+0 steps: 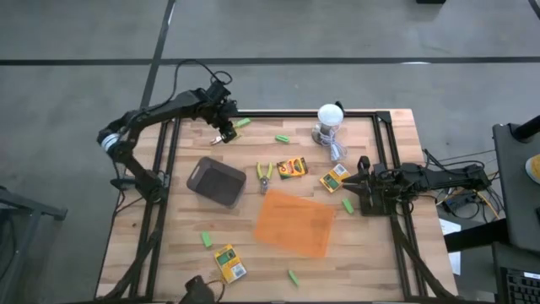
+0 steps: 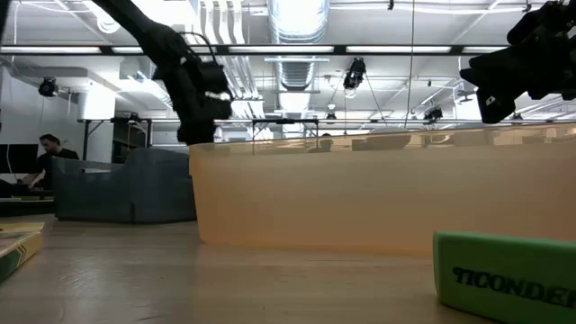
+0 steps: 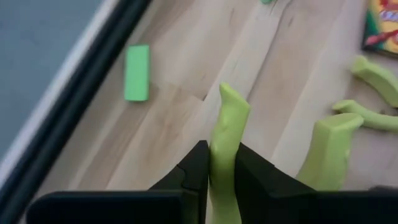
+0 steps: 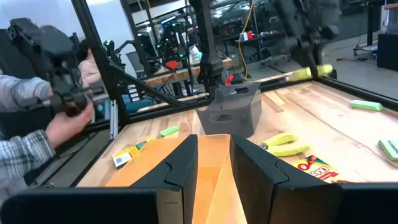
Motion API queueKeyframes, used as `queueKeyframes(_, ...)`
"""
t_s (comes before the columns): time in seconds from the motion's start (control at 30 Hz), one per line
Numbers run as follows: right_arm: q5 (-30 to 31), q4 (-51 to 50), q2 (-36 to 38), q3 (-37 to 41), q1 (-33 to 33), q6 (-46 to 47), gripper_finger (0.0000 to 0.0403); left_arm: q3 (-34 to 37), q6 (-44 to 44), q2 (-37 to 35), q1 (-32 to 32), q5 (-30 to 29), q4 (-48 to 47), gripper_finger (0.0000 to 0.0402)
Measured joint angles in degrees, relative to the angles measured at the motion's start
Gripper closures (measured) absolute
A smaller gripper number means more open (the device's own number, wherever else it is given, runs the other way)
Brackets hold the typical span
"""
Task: Pick & Place School Supplies
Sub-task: Put the top pliers into the black bin
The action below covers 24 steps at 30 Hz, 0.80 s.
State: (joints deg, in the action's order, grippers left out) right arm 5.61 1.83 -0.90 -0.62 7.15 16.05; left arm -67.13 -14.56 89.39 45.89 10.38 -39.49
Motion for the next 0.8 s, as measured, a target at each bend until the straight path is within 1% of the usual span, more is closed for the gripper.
queueKeyframes(0.07,0.0,0.0,0.0,0.0,0.0,0.0,0.0312,0.0,0.1,-2.9,-0.3,-2.1,-2.1,0.0346)
queueKeyframes(0.17,0.0,0.0,0.0,0.0,0.0,0.0,0.0312,0.0,1.3,-7.1,-0.9,-3.5,-5.3,0.0346)
queueKeyframes(0.27,0.0,0.0,0.0,0.0,0.0,0.0,0.0312,0.0,2.0,-11.2,-2.0,-3.6,-7.6,0.0346)
queueKeyframes(0.43,0.0,0.0,0.0,0.0,0.0,0.0,0.0312,0.0,3.0,-16.6,-5.6,-3.7,-12.2,0.0346)
queueKeyframes(0.53,0.0,0.0,0.0,0.0,0.0,0.0,0.0312,-0.1,5.9,-18.3,-8.0,-4.6,-15.9,0.0346)
queueKeyframes(0.67,0.0,0.0,0.0,0.0,0.0,0.0,0.0312,-0.1,11.0,-18.8,-11.7,-5.0,-21.5,0.0346)
queueKeyframes(0.8,0.0,0.0,0.0,0.0,0.0,0.0,0.0312,0.0,14.2,-18.5,-16.5,-5.0,-23.5,0.0346)
